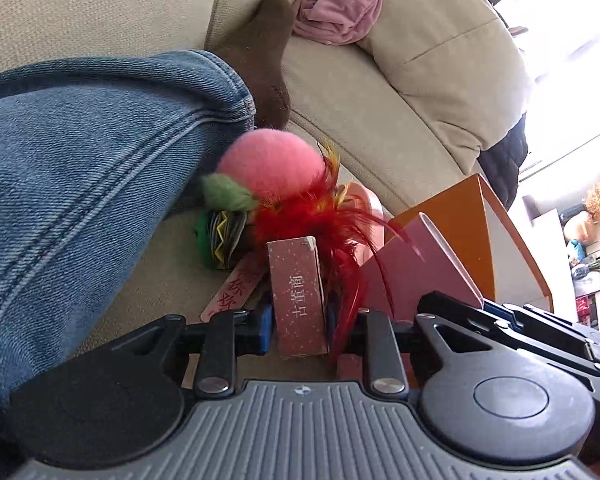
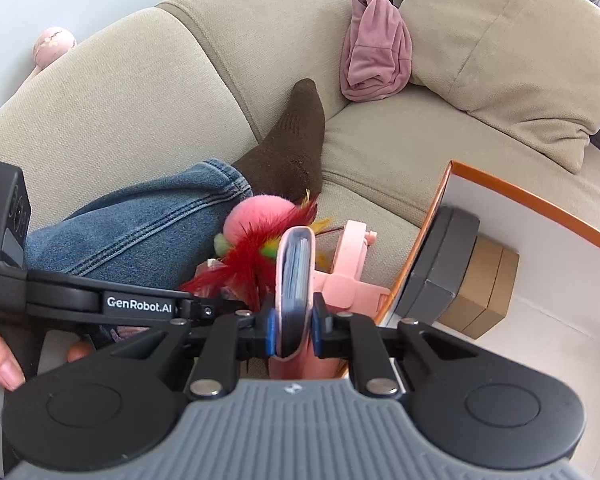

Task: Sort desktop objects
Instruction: 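Grasp the red book-like box with the left gripper, then carry the red box and pink wallet into the orange box with both grippers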

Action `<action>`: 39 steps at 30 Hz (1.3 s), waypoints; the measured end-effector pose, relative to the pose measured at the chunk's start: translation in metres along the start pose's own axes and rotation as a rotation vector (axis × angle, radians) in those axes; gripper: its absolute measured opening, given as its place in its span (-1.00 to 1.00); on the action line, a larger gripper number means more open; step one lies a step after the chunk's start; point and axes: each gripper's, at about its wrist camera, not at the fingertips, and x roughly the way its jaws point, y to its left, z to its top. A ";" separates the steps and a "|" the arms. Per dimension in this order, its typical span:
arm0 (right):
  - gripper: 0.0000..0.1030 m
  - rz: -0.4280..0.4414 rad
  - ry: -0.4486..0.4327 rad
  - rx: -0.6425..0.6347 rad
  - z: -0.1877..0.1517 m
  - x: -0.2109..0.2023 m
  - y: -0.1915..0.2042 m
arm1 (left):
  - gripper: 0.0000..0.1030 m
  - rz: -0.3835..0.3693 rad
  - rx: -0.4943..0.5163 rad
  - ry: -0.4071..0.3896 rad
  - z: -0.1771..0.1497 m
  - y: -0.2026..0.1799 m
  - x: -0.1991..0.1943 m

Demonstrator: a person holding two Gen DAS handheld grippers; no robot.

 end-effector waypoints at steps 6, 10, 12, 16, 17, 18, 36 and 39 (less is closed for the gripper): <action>-0.66 0.032 0.010 0.028 -0.003 -0.004 0.002 | -0.50 0.085 0.057 -0.005 -0.006 -0.006 -0.014; -0.66 0.041 0.000 0.029 -0.011 -0.015 0.008 | -0.50 0.140 0.114 0.007 -0.019 -0.006 -0.027; -0.66 0.052 -0.009 0.037 -0.015 -0.022 0.009 | -0.50 0.138 0.117 0.001 -0.026 -0.006 -0.038; -0.66 0.071 -0.021 0.053 -0.022 -0.036 0.009 | -0.48 0.160 0.158 -0.003 -0.032 -0.010 -0.049; -0.66 0.069 -0.022 0.055 -0.023 -0.038 0.009 | -0.48 0.165 0.167 0.006 -0.032 -0.010 -0.047; -0.66 0.065 -0.022 0.057 -0.025 -0.039 0.010 | -0.48 0.160 0.172 0.012 -0.033 -0.010 -0.045; -0.66 0.085 -0.037 0.139 -0.051 -0.055 0.003 | -0.31 0.353 0.618 -0.071 -0.084 -0.054 -0.022; -0.66 0.088 -0.041 0.146 -0.053 -0.058 0.001 | -0.39 0.325 0.611 -0.062 -0.084 -0.051 -0.027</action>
